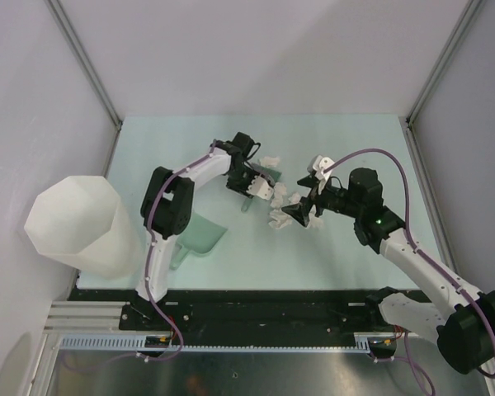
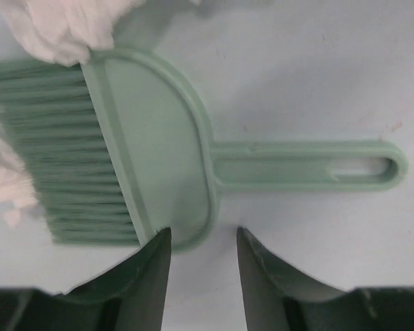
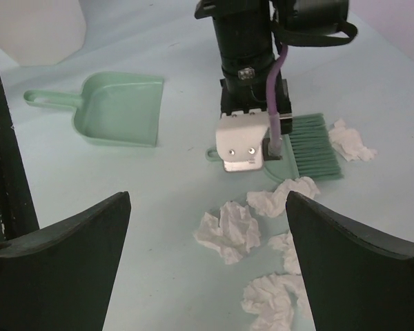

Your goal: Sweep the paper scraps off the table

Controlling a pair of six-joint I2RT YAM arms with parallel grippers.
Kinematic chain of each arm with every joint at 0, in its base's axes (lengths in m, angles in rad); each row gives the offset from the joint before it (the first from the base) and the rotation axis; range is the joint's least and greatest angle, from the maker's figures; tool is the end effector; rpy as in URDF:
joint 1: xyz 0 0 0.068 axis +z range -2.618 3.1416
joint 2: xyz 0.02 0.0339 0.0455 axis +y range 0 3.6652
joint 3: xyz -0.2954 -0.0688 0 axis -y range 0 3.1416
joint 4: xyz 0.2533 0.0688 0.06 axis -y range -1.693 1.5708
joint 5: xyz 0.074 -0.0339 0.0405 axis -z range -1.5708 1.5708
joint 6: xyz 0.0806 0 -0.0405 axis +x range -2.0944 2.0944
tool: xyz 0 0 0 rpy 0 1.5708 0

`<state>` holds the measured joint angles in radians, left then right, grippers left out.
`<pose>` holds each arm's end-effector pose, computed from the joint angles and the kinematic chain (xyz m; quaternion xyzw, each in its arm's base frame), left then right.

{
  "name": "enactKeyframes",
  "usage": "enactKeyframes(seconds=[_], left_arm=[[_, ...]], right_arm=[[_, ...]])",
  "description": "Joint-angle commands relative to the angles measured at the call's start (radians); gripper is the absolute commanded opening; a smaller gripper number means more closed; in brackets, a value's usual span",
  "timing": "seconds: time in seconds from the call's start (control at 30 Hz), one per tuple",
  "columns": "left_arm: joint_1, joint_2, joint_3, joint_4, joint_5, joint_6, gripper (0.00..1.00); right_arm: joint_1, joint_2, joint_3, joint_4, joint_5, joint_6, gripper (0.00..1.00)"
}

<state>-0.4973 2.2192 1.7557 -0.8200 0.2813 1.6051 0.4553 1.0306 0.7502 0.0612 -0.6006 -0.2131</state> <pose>0.4241 -0.2557 0.1441 0.8606 0.4691 -0.0434 0.1935 0.2182 0.1575 0.3238 -0.4193 0.6434 0.3013 0.5653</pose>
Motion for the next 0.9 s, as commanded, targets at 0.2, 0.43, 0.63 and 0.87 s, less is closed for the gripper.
enactKeyframes(seconds=[0.2,0.43,0.63,0.87], left_arm=[[-0.044,0.057,-0.016,-0.082,-0.093,0.048,0.25],[-0.037,-0.012,-0.134,-0.126,-0.099,-0.028,0.00],[0.011,-0.110,-0.081,-0.125,0.149,-0.490,0.00],[0.048,-0.286,-0.272,-0.058,0.332,-0.792,0.00]], right_arm=[[0.022,0.005,0.000,-0.008,0.033,0.015,1.00],[0.039,-0.023,0.000,0.032,0.062,0.050,1.00],[0.071,-0.021,0.001,0.046,0.380,0.173,1.00],[0.026,0.063,0.001,0.215,0.182,0.495,1.00]])
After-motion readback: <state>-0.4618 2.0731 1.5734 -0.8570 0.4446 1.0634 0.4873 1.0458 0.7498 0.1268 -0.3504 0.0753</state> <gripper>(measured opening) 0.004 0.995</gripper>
